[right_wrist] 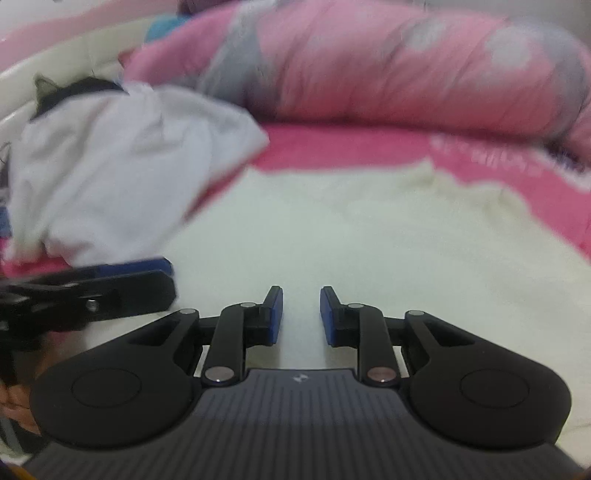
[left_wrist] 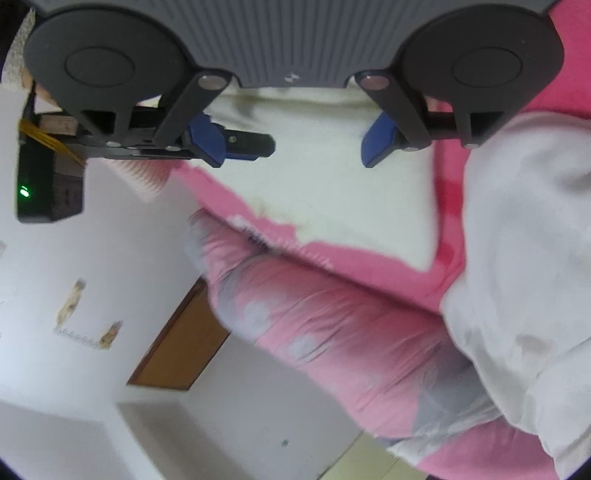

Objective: Fold clothes

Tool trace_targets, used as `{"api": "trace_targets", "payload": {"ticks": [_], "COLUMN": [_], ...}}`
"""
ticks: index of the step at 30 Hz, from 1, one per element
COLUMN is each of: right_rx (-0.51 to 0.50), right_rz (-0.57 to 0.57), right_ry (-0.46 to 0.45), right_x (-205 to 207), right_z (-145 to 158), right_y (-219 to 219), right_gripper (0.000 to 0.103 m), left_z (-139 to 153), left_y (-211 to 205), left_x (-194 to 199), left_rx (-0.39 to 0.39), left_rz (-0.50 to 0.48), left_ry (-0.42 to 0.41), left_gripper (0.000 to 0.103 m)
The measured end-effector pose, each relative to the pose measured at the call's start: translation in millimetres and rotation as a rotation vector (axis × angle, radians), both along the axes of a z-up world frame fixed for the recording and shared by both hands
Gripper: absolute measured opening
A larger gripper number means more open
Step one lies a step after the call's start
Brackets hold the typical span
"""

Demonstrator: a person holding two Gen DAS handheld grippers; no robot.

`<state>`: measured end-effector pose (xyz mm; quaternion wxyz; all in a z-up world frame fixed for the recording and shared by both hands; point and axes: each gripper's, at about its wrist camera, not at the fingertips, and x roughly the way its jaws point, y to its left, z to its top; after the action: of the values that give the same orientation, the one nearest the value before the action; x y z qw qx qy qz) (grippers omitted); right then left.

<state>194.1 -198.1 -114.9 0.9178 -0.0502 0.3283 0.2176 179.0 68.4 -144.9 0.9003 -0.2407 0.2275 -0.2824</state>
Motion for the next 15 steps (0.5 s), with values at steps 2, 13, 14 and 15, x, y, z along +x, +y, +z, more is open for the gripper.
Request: {"api": "trace_targets", "payload": {"ticks": [2,13,14,15], "right_rx": [-0.014,-0.074,-0.080,-0.069], "right_rz": [-0.013,-0.288,-0.327,-0.391], "right_ry": [-0.056,-0.064,-0.090,-0.104], "right_x": [-14.6,-18.4,-22.6,-24.7], "right_z": [9.5,-5.5,-0.6,0.7], "right_y": [-3.1,-34.8,-40.5,-51.2], "right_gripper": [0.020,0.020,0.020,0.020], "left_z": [0.4,-4.0,-4.4,-4.7], "left_y": [-1.9,-12.4,-12.7,-12.8], "left_x": [1.0,3.6,2.7,3.2], "left_rx": [0.008,0.081,0.082,0.084], "left_rz": [-0.015,-0.066,-0.067,-0.067], "left_ry": [0.002,0.055,0.056,0.056], "left_gripper": [0.082,0.083,0.083,0.083]}}
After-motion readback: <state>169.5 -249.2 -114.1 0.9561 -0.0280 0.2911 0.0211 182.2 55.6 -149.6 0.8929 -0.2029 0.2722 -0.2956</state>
